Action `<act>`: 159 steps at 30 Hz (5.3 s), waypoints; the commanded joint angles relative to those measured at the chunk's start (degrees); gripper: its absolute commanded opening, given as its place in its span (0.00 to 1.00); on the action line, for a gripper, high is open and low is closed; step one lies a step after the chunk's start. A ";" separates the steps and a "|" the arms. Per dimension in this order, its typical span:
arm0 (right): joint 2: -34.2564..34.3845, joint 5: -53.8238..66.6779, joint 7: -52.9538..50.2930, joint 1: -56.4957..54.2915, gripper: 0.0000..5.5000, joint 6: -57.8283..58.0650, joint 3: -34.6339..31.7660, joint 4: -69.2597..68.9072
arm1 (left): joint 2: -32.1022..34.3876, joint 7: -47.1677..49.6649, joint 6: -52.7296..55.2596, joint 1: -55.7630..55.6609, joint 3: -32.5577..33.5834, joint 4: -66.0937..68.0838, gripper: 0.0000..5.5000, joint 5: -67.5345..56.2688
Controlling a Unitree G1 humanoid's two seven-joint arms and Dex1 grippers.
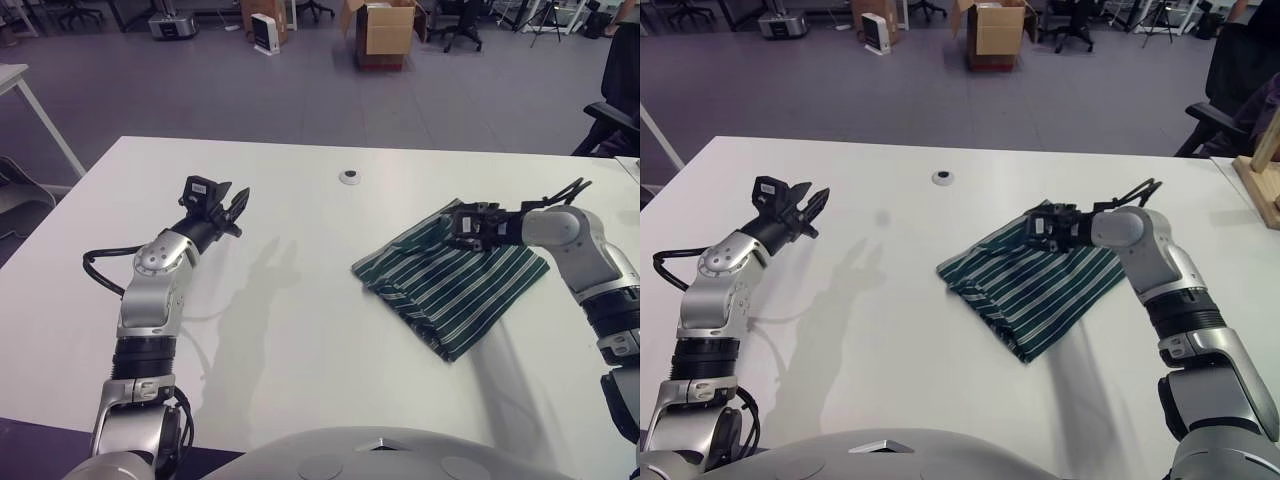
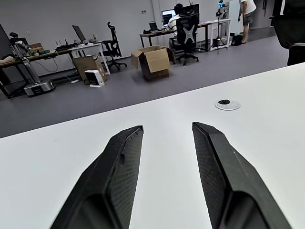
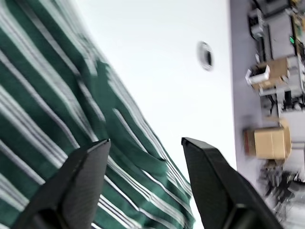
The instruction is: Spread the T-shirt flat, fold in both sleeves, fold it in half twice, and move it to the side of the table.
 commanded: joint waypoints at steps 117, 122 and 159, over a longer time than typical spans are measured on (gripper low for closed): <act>2.41 14.83 6.55 9.84 0.29 14.06 -1.29 -1.06 | -0.66 -29.60 -0.68 -13.96 -29.30 45.51 0.38 10.29; 3.10 15.24 3.51 12.29 0.29 15.19 -3.32 -2.16 | 10.96 -17.05 -3.73 -5.47 -19.70 55.99 0.38 8.55; 32.49 17.51 -40.50 1.91 0.29 -13.75 -20.95 18.75 | -2.21 14.47 -8.05 0.72 0.53 -0.45 0.38 2.78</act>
